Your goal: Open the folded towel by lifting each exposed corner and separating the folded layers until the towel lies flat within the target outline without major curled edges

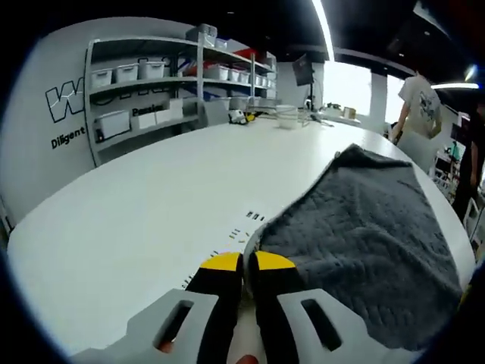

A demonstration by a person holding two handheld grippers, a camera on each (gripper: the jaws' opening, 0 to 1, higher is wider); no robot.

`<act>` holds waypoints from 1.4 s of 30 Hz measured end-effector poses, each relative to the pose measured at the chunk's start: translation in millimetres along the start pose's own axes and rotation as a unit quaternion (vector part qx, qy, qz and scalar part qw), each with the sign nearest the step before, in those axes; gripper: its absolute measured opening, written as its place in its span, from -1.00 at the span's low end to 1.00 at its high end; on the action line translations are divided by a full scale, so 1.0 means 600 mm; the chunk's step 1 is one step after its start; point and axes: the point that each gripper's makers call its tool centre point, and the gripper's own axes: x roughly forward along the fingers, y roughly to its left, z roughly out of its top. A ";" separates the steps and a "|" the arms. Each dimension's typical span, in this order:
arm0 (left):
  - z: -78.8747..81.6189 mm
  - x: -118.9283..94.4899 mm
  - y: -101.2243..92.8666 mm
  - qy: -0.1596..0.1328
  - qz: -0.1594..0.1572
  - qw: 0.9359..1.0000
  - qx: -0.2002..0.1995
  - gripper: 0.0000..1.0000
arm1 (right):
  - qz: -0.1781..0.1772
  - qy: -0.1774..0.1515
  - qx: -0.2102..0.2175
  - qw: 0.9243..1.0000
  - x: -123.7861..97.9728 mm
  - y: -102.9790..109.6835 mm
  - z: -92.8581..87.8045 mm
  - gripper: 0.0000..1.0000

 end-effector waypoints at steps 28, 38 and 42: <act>-0.171 -0.282 0.090 0.085 0.098 0.991 0.037 -0.83 | 0.105 -0.085 -0.070 0.988 0.006 0.234 0.156 -0.96; -0.216 -0.360 0.086 0.123 0.122 0.983 0.068 -0.83 | 0.141 -0.097 -0.080 0.982 0.012 0.297 0.178 -0.96; -0.230 -0.381 0.092 0.134 0.135 0.979 0.073 -0.82 | 0.152 -0.100 -0.084 0.980 0.018 0.319 0.186 -0.96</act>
